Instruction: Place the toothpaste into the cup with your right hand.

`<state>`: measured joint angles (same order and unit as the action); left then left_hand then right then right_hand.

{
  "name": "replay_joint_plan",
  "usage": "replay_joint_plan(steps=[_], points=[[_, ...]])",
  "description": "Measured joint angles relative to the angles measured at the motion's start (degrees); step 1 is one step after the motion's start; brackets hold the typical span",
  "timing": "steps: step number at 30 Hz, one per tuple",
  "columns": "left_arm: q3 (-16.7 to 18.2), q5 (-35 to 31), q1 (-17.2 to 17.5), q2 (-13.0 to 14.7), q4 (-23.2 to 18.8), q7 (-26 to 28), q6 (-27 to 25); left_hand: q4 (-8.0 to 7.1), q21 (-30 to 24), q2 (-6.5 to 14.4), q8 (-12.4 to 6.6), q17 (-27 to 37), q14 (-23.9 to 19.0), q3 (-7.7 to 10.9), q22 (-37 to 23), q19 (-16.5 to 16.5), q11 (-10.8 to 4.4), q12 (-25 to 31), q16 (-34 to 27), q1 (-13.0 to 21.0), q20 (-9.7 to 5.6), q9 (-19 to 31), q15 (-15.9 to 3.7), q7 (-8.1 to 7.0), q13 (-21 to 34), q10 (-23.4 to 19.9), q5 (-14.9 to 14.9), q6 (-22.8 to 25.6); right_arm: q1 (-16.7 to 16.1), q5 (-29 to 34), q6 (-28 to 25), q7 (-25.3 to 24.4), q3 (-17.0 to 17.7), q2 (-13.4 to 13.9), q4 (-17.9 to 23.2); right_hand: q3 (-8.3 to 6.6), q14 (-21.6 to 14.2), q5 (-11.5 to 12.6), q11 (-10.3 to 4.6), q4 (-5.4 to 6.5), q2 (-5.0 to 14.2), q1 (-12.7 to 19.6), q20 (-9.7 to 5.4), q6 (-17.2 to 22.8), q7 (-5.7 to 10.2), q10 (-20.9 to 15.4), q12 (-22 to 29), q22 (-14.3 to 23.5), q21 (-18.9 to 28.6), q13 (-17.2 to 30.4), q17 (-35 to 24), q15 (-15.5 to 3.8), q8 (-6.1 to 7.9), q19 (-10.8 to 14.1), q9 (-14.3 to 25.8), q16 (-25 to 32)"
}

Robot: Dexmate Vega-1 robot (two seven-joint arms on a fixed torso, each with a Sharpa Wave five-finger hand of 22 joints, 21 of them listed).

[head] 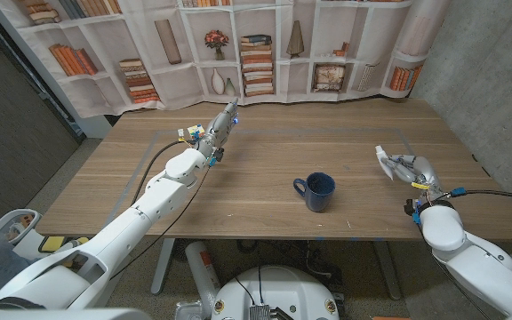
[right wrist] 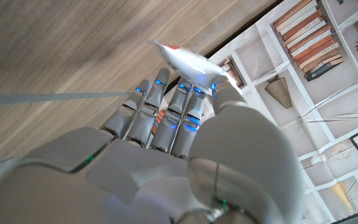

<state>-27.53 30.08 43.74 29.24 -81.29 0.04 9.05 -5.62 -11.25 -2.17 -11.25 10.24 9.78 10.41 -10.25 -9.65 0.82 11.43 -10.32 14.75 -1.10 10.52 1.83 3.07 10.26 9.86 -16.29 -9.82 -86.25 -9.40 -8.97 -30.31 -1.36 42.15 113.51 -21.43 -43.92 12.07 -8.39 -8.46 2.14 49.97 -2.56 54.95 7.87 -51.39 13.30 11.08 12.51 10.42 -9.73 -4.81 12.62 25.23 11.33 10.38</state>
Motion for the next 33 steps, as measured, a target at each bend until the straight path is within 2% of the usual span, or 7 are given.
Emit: replay_joint_plan(steps=[7, 8, 15, 33], points=[[0.0, 0.0, 0.0, 0.0, 0.0, 0.0, 0.0, 0.24, 0.0, 0.0, 0.0, 0.0, 0.0, -0.23, 0.0, 0.0, 0.0, 0.0, 0.0, 0.0, 0.0, 0.0, 0.0, 0.0, 0.0, 0.0, 0.0, 0.0, 0.1, -1.9, 3.2, 1.8, 0.1, -0.1, -0.4, 0.0, 0.0, 0.0, 0.01, 0.0, -0.01, 0.0, 0.0, 0.0, 0.0, 0.0, 0.0, 0.0, 0.0, 0.0, 0.0, 0.0, -0.04, 0.0, 0.0, 0.0], [0.0, 0.0, 0.0, 0.0, 0.0, 0.1, 0.0, 0.24, 0.0, 0.0, 0.0, 0.0, 0.0, -0.23, 0.0, 0.0, 0.0, 0.0, 0.0, 0.0, 0.0, 0.0, 0.0, 0.0, 0.0, 0.0, 0.0, 0.0, 0.8, -2.5, 4.1, 2.3, 0.3, -0.4, -2.1, -0.08, 0.0, 0.0, 0.01, -0.09, -0.01, 0.0, 0.0, 0.0, -0.01, 0.0, 0.0, 0.0, 0.0, 0.0, 0.0, 0.0, -0.04, 0.0, 0.0, 0.0], [0.1, 0.0, 0.0, 0.1, -0.2, 0.3, 0.0, 0.24, 0.0, 0.0, 0.0, 0.0, 0.0, -0.23, 0.0, 0.0, 0.0, 0.0, 0.0, 0.0, 0.0, 0.0, 0.0, 0.0, 0.0, 0.0, 0.0, 0.0, 1.6, -4.2, 7.0, 3.9, 0.3, -0.5, -3.7, -0.24, 0.0, 0.0, 0.01, -0.24, 0.15, 0.1, 0.0, 0.0, -0.01, 0.0, 0.0, 0.0, 0.0, 0.0, 0.0, 0.0, -0.21, 0.0, 0.0, 0.0], [0.4, 0.0, 0.3, 0.6, -0.8, 0.3, 0.0, 0.23, 0.0, 0.2, 0.0, 0.0, 0.0, -0.24, 0.0, 0.0, 0.0, 0.0, 0.0, 0.2, 0.0, 0.0, 0.0, 0.0, 0.1, 0.0, 0.0, 0.0, 1.9, -6.7, 12.6, 6.2, -0.3, -0.9, -5.0, -0.42, 0.2, -0.2, -0.5, -0.07, 0.21, 0.2, 0.0, 0.0, 0.02, -0.5, -0.4, 0.0, 0.0, 0.0, 0.0, 0.21, -0.27, 0.0, 0.0, 0.0]])
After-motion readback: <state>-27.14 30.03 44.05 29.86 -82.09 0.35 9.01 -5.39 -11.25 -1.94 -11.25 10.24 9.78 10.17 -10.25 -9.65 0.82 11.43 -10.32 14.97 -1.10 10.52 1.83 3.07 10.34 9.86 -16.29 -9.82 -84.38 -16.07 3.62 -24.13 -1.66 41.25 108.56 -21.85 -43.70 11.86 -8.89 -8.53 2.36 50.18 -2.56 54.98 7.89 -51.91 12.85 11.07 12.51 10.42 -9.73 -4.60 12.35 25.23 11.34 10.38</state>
